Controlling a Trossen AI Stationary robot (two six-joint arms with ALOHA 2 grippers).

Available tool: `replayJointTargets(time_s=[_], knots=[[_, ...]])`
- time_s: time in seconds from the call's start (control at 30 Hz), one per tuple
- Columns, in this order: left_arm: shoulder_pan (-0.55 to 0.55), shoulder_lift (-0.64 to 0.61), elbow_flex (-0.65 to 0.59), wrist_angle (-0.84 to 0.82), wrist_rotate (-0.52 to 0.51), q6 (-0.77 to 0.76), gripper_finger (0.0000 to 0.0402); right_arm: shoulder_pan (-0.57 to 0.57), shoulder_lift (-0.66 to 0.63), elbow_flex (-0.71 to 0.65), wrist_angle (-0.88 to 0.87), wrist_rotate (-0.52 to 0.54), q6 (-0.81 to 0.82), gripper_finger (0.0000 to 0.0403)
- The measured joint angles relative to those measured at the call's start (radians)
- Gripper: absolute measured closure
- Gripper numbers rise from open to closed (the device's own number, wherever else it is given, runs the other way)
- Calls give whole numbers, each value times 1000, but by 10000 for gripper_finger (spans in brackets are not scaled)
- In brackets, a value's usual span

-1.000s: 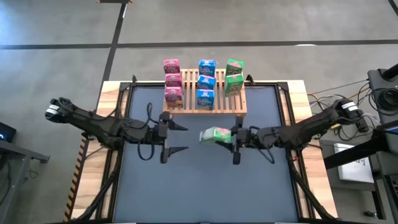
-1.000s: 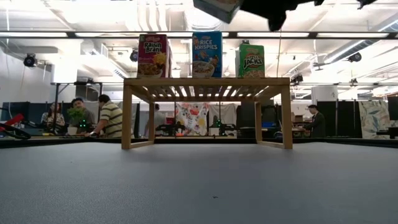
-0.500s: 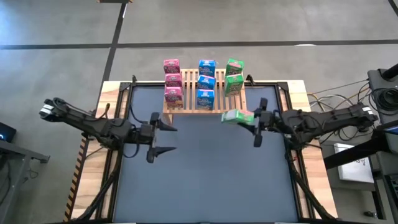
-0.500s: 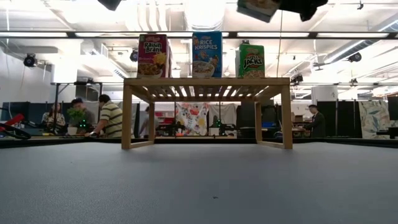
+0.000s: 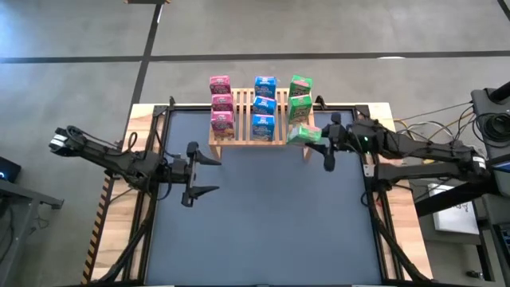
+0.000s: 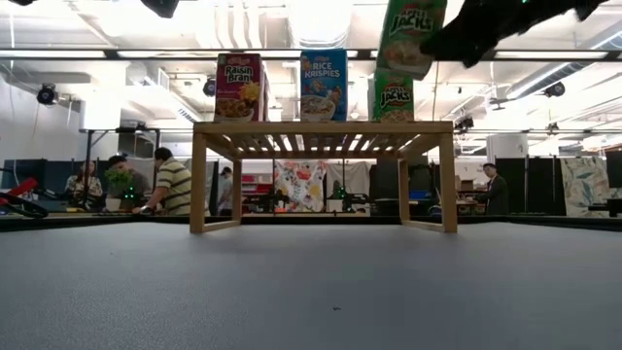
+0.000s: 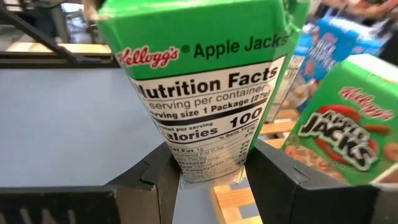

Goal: Stack cereal on shelf
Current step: Put the green cereal box on the shelf aligned with the other green cereal boxes

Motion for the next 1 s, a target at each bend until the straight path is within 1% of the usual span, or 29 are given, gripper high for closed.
replayJointTargets(time_s=[0.07, 0.13, 0.2, 0.3, 0.43, 0.57, 0.7, 1.0], knots=[[0, 0, -1, 0, -1, 4, 86, -67, 17, 8, -5, -105, 0, 248], [1, 0, -1, 0, -1, 4, 86, -129, 28, 30, -22, -189, -8, 247], [1, -1, -1, -1, -1, 4, 86, -181, 41, 53, -28, -243, -18, 247], [1, -1, -2, -2, -1, 5, 86, -245, 70, 90, -79, -293, -40, 251], [1, -1, -2, -2, -1, 5, 86, -298, 125, 131, -153, -323, -64, 247], [1, -1, -3, -2, -2, 2, 86, -307, 172, 146, -178, -348, -86, 233], [1, -1, -4, -3, -2, -1, 86, -306, 189, 150, -176, -353, -105, 226], [1, 1, -4, -4, -2, -3, 86, -327, 192, 145, -207, -340, -118, 229]])
